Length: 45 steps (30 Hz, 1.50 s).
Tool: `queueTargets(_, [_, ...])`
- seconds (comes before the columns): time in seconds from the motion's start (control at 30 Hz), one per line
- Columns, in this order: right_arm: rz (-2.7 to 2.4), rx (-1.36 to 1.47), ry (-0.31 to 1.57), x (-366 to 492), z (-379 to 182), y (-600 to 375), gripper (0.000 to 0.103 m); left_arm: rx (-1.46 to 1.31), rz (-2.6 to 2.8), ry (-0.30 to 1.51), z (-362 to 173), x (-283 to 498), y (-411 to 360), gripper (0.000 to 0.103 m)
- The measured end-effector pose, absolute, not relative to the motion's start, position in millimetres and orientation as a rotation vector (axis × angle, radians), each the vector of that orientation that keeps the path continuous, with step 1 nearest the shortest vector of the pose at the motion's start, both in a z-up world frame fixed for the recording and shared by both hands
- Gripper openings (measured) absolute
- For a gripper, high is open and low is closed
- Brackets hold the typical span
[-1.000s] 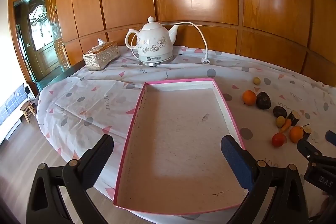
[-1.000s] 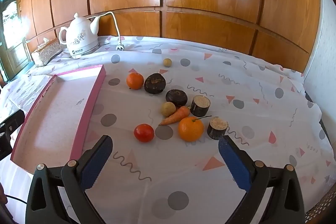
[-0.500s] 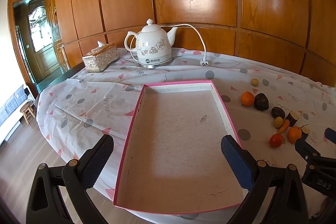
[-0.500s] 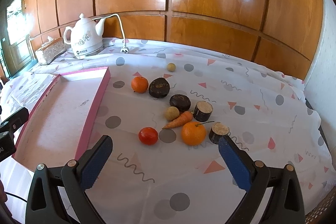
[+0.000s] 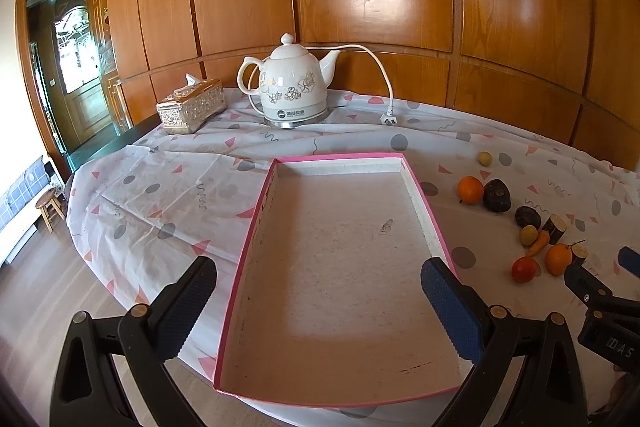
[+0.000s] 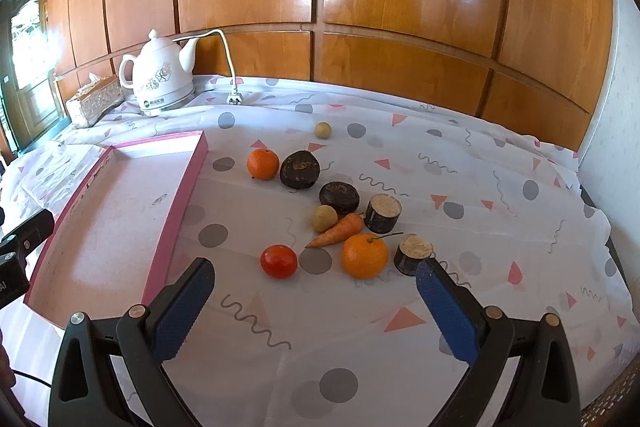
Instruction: Organize fruits
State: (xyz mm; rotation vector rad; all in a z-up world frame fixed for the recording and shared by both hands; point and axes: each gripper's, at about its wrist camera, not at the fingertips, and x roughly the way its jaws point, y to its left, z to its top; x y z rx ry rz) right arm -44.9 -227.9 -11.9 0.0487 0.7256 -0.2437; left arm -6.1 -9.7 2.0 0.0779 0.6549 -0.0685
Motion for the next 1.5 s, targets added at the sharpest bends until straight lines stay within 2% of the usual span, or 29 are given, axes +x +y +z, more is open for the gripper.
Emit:
queueTargets(0.97, [-0.269,0.048,0.727,-41.0,-8.8,-246.6,0.102,0.059,-0.061,0.679,-4.6,-5.1,-7.2,0.103])
queueTargets(1.5, [-0.239,-0.042,0.742,-31.4,3.1,-270.4,0.102,0.063,-0.064,0.686,-6.2,-4.6,-7.5,0.103])
